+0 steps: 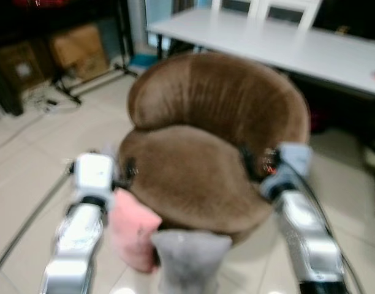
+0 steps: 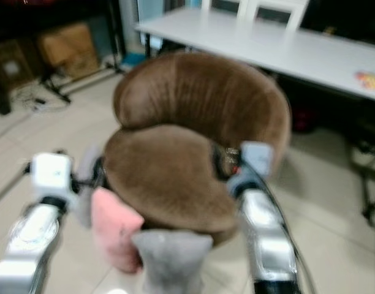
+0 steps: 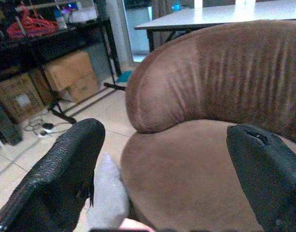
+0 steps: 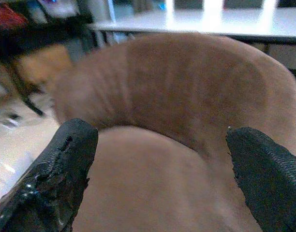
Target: Move the pillow to the sofa from floor
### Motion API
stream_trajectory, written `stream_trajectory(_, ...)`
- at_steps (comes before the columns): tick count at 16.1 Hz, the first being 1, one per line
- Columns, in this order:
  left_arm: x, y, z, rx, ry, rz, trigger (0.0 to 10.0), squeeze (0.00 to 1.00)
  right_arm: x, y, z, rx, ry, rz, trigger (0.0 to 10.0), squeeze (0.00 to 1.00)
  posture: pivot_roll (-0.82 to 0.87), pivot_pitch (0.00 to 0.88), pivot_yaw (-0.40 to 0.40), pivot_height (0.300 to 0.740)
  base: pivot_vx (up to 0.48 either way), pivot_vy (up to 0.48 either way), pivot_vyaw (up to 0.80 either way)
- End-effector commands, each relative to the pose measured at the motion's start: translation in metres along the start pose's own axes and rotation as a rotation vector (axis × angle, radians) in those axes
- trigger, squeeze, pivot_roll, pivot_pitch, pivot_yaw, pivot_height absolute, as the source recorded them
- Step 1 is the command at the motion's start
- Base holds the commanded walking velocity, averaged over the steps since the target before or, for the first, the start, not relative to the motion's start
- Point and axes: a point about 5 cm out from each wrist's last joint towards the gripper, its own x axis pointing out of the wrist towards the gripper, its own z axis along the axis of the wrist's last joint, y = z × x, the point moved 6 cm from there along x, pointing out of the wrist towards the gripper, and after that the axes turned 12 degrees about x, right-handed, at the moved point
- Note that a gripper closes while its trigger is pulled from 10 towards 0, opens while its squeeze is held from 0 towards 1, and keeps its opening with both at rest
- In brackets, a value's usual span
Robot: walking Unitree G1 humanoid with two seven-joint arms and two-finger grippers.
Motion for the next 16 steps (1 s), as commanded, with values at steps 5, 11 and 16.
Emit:
stream_trajectory(5,-0.0028,0.0154,-0.0041,0.013,0.022,0.045,10.0,0.05,-0.0039,0.0064,0.0036,-0.044,-0.029,0.005,10.0,0.00,-0.01,0.000,-0.014,0.691,0.000,0.000,0.00)
stream_trajectory(11,-0.0048,0.0182,-0.0030,0.037,0.015,0.078,10.0,0.00,-0.0028,0.0045,0.0032,-0.012,-0.018,0.000,10.0,0.00,-0.01,0.000,-0.030,0.631,0.000,0.000,0.00)
stream_trajectory(16,-0.0054,0.0186,-0.0076,0.035,0.026,0.083,10.0,0.00,-0.0010,0.0068,0.0008,-0.013,-0.004,0.020,10.0,0.00,0.00,0.000,-0.043,0.606,0.000,0.000,0.00)
